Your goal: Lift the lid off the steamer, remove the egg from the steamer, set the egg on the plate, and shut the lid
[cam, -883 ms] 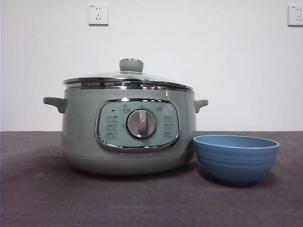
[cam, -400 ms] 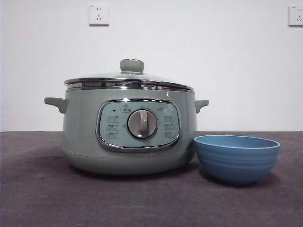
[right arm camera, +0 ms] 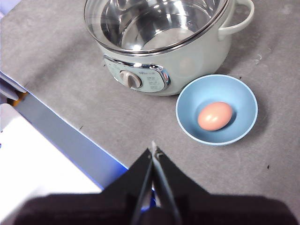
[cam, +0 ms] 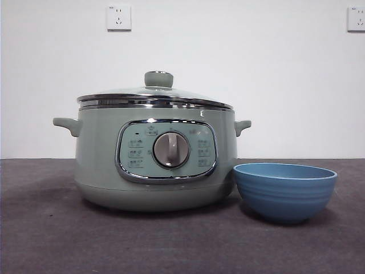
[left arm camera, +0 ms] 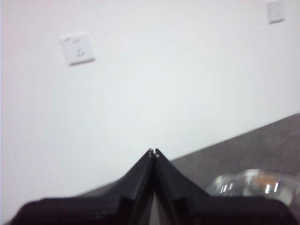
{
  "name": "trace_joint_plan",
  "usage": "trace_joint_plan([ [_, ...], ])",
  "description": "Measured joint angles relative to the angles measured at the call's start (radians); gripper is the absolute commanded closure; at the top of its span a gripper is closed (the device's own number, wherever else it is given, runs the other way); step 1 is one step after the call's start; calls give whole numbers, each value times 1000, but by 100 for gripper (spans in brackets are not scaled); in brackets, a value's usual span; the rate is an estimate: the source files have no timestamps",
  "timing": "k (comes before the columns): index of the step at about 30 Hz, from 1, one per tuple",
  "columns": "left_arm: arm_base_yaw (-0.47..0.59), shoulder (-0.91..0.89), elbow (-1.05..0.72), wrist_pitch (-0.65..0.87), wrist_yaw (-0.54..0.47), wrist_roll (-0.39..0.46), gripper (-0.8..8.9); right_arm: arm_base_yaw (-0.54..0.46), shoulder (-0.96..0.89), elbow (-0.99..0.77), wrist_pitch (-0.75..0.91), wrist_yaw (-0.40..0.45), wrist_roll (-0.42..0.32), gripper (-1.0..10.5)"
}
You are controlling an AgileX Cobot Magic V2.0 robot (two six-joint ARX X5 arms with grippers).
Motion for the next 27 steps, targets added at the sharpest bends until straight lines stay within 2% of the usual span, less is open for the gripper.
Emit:
trace_joint_plan([
  [6, 44, -178, -328, 32, -99, -10, 817, 0, 0, 0, 0, 0, 0, 945],
  [11, 58, -306, -487, 34, -183, -52, 817, 0, 0, 0, 0, 0, 0, 945],
  [20, 59, -452, -649, 11, -247, -107, 817, 0, 0, 0, 0, 0, 0, 945],
  [27, 59, -458, -650, -132, -248, -142, 817, 0, 0, 0, 0, 0, 0, 945],
])
